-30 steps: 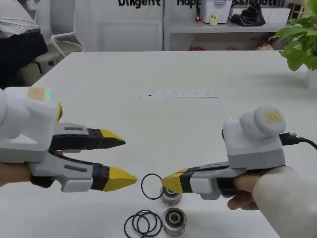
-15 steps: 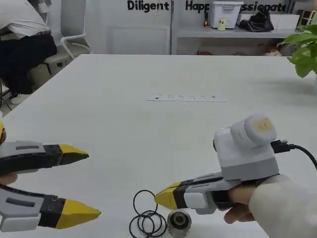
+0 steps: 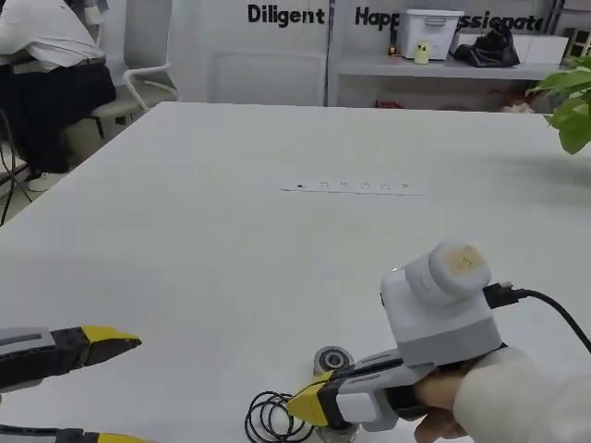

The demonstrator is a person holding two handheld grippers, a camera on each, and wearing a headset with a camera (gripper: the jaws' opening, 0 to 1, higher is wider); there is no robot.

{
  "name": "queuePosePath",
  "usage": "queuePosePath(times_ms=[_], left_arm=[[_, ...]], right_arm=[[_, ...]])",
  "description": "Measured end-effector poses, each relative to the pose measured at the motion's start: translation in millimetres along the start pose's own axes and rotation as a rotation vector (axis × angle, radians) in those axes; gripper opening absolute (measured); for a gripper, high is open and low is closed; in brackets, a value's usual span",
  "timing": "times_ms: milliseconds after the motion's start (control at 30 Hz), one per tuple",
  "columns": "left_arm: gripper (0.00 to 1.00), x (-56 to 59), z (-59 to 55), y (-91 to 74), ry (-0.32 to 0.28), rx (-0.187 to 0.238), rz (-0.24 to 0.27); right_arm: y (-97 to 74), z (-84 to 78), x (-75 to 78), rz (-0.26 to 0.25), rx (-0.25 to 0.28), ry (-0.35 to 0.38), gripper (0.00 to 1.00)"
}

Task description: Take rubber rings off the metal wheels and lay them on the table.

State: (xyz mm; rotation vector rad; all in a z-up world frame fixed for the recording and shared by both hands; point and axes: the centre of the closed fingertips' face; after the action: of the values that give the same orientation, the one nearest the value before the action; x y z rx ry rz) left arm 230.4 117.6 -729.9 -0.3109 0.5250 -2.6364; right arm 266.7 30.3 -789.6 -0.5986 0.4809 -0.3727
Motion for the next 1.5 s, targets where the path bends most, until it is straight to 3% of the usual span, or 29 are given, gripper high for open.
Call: queuePosePath(times_ms=[233, 633, 1000, 1500], left_arm=[[0.68, 1.6, -5.1, -0.6, -0.027, 0.008, 0.007], [0.67, -0.7, -4.0, -2.2, -0.040, 0.022, 0.018], [0.67, -1.2, -4.0, -2.9, -0.042, 0.022, 0.021], [0.67, -0.9, -2.3, -3.2, -0.039, 0.021, 0.022]], right_arm=[[2.1, 0.9, 4.8, -0.022, 0.000, 0.003, 0.00], [3.9, -2.8, 8.5, -0.052, -0.019, -0.038, 0.01], [3.5, -5.8, 5.4, -0.080, -0.050, -0.182, 0.05], [-20.8, 17.6, 19.3, -0.119, 0.039, -0.140, 0.07]])
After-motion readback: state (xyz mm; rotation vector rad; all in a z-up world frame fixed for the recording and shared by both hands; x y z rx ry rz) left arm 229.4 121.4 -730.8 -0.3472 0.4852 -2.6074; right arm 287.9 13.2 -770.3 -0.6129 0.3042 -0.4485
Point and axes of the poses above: the centre of the closed fingertips' face, and the gripper's own axes: y roughly forward along the fingers, x roughly to its right, z roughly out of its top, and after that the axes turned 11 degrees about -z, right-handed
